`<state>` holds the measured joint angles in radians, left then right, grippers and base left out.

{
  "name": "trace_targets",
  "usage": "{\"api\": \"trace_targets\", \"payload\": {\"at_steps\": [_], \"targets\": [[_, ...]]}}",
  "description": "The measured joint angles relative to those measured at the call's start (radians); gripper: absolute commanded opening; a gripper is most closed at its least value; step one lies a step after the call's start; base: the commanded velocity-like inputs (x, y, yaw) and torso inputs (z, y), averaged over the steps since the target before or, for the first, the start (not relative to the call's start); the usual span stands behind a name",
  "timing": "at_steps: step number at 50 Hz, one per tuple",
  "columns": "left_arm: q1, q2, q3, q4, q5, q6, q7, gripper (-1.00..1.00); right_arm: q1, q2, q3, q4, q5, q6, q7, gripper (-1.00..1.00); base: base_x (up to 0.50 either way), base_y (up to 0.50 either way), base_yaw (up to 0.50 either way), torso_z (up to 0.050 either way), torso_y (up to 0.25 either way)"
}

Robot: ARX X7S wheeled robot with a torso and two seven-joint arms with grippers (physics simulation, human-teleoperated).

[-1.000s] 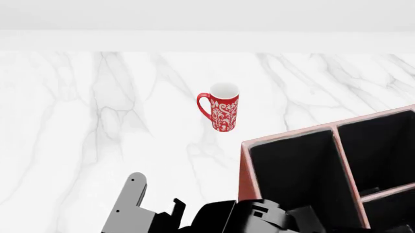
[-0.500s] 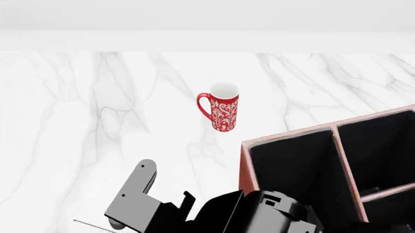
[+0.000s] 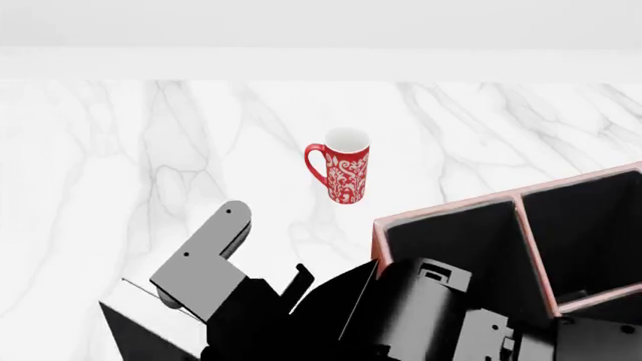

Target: Pick up the book and place it in the left compartment of the caddy.

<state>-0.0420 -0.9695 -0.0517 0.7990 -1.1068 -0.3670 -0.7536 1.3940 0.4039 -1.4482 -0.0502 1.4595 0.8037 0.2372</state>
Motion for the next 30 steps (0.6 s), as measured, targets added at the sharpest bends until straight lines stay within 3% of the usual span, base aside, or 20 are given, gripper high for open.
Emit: {"api": "trace_targets", "payload": {"at_steps": [30], "targets": [[-0.002,0.002,0.002,0.000,0.004,-0.002,-0.001,1.00,0.077,0.097,0.165,-0.114,0.447,0.042,0.415,-1.00,0.00,0.00,0.00,0.000,0.001]]}}
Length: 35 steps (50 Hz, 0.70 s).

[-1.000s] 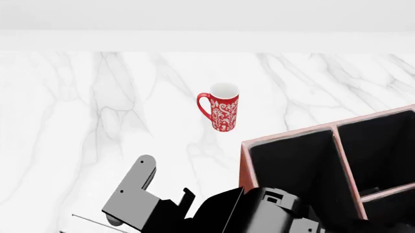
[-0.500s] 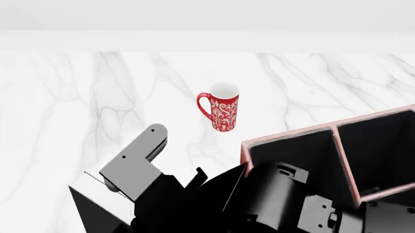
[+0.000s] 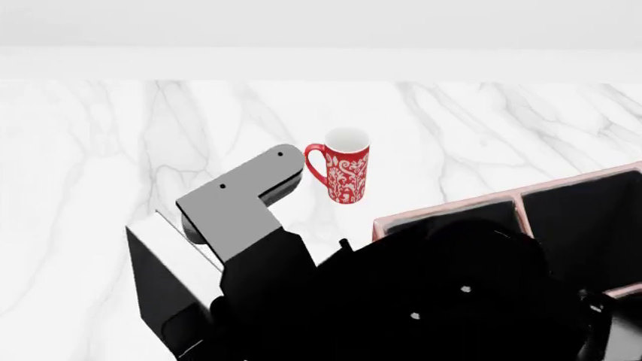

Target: Pick up the book and place it in the left compartment of the caddy.

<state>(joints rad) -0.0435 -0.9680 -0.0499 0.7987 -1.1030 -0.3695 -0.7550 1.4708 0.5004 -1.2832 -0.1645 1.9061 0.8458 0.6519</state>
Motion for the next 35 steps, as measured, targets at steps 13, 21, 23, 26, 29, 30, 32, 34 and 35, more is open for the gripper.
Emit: {"api": "trace_targets", "payload": {"at_steps": [13,21,23,26,29,30,32,34,35], "targets": [[-0.007,0.006,0.012,-0.002,0.009,-0.005,0.000,1.00,0.068,0.098,0.065,-0.112,0.167,-0.001,0.119,-1.00,0.00,0.00,0.00,0.000,0.002],[-0.011,0.008,0.017,-0.004,0.013,-0.007,0.000,1.00,0.104,0.151,0.093,-0.167,0.247,-0.003,0.169,-1.00,0.00,0.00,0.00,0.000,0.000],[-0.011,0.009,0.018,-0.005,0.014,-0.008,0.000,1.00,0.112,0.164,0.099,-0.179,0.268,-0.007,0.182,-1.00,0.00,0.00,0.00,0.000,0.005],[-0.010,0.009,0.018,-0.004,0.015,-0.008,-0.001,1.00,0.125,0.181,0.109,-0.196,0.294,-0.010,0.199,-1.00,0.00,0.00,0.00,0.000,0.000],[-0.010,0.009,0.018,-0.004,0.016,-0.008,-0.001,1.00,0.138,0.199,0.118,-0.213,0.318,-0.011,0.212,-1.00,0.00,0.00,0.00,0.000,0.000],[-0.010,0.009,0.018,-0.004,0.016,-0.008,-0.002,1.00,0.142,0.206,0.121,-0.218,0.326,-0.011,0.216,-1.00,0.00,0.00,0.00,0.000,0.000],[-0.011,0.010,0.020,-0.004,0.017,-0.009,-0.002,1.00,0.150,0.218,0.127,-0.229,0.342,-0.012,0.224,-1.00,0.00,0.00,0.00,0.000,0.005],[-0.012,0.011,0.022,-0.003,0.019,-0.010,-0.003,1.00,0.159,0.231,0.134,-0.241,0.357,-0.014,0.232,-1.00,0.00,0.00,0.00,0.000,0.000],[-0.012,0.011,0.022,-0.003,0.019,-0.011,-0.003,1.00,0.163,0.236,0.138,-0.246,0.365,-0.015,0.235,-1.00,0.00,0.00,0.00,0.000,0.000]]}}
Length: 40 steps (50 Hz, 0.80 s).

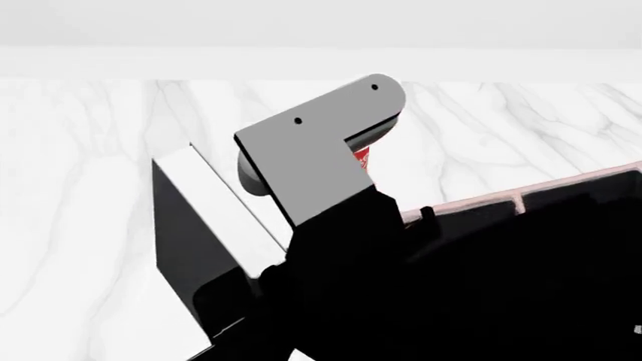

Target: Pick up the book and place it in the left compartment of the caddy.

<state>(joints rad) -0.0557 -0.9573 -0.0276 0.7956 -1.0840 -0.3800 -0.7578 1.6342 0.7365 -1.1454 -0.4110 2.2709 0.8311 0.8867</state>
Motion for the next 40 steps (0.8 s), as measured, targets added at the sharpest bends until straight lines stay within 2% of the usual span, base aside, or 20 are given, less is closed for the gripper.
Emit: {"api": "trace_targets", "payload": {"at_steps": [22,40], "targets": [[-0.001,-0.001,0.000,0.002,0.003,-0.001,-0.002,1.00,0.137,0.087,0.064,-0.123,0.216,-0.045,0.120,-1.00,0.00,0.00,0.00,0.001,0.001],[-0.004,0.001,0.005,0.002,0.007,-0.004,-0.003,1.00,0.231,0.208,0.105,-0.221,0.375,-0.078,0.222,-1.00,0.00,0.00,0.00,0.000,0.001]]}}
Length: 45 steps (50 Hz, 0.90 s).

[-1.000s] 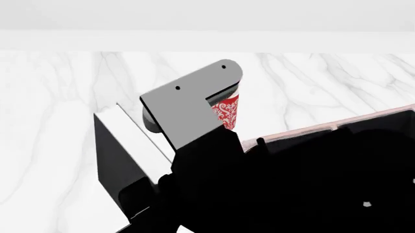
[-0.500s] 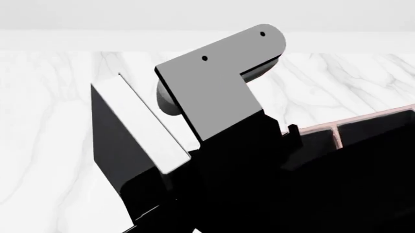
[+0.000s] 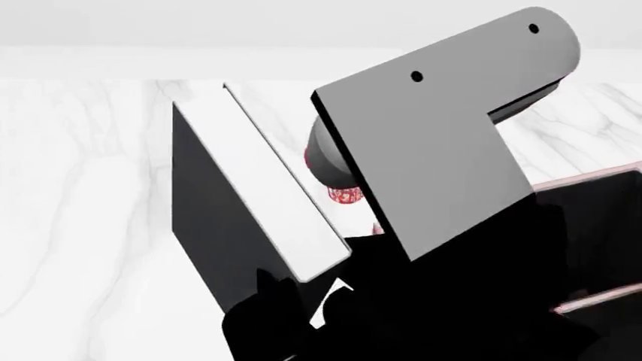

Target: Pick up the book and place it in the left compartment of the caddy.

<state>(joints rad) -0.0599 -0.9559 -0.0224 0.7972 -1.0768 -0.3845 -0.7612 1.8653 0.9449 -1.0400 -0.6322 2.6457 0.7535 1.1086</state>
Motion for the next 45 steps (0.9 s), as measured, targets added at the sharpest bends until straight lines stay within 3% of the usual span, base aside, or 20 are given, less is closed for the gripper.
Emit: {"api": "trace_targets", "payload": {"at_steps": [45], "targets": [[-0.005,0.003,0.010,0.001,0.008,-0.009,-0.008,1.00,0.048,0.241,0.043,0.023,0.110,0.100,0.044,-1.00,0.00,0.00,0.00,0.000,0.001]]}}
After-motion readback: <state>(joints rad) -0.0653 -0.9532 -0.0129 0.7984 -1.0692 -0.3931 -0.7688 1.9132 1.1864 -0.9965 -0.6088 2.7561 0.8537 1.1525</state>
